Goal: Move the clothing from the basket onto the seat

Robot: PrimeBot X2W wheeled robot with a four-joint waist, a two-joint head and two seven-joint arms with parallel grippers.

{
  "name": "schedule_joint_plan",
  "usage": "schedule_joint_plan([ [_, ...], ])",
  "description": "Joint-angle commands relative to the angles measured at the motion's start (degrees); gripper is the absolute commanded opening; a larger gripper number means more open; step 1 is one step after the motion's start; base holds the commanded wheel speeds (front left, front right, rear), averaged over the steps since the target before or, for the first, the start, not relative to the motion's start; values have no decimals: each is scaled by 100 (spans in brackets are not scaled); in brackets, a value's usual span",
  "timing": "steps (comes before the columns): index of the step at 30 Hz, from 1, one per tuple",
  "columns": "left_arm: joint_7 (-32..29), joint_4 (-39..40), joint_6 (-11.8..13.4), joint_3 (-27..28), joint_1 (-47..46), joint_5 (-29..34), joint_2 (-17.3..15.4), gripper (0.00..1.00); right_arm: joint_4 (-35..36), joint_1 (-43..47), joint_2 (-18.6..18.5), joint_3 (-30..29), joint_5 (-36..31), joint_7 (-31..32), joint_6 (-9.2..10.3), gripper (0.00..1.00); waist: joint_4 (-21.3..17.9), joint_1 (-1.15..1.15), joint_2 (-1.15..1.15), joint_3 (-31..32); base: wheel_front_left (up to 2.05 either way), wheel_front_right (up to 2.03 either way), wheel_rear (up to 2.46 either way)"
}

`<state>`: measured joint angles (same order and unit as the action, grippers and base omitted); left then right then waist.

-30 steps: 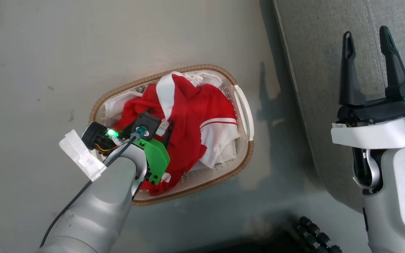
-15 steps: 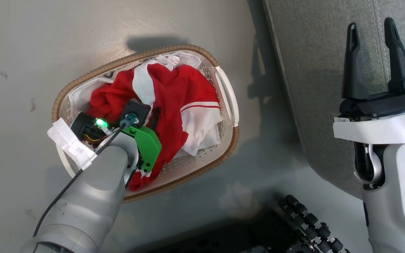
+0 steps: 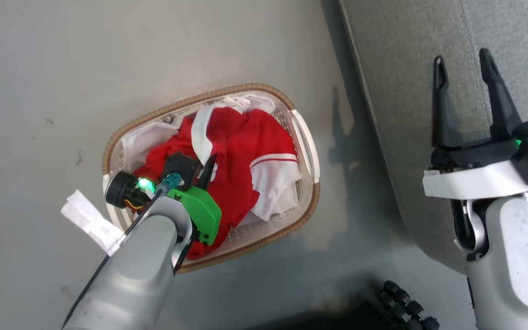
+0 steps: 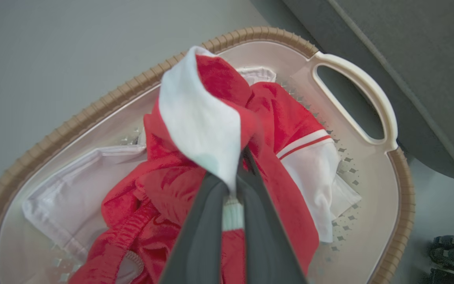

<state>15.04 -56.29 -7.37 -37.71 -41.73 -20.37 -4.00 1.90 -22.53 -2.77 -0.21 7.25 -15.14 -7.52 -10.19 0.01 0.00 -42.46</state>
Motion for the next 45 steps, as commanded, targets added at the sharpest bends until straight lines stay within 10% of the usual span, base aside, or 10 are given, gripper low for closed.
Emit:
schedule_joint_plan([
  [1,20,181,5,47,178,35,-47,0,-48,140,-21,3,-86,-2,6,100,333,-1,0,600,0,0,0],
  [24,21,2155,-14,-605,941,751,-790,0,-724,1674,-22,171,-538,-2,6,100,837,-1,0,3671,0,0,0],
  [45,-443,2722,-6,-1282,-1332,360,-1233,0,-953,1816,-21,422,-547,-2,6,100,803,-1,0,4216,0,0,0],
])
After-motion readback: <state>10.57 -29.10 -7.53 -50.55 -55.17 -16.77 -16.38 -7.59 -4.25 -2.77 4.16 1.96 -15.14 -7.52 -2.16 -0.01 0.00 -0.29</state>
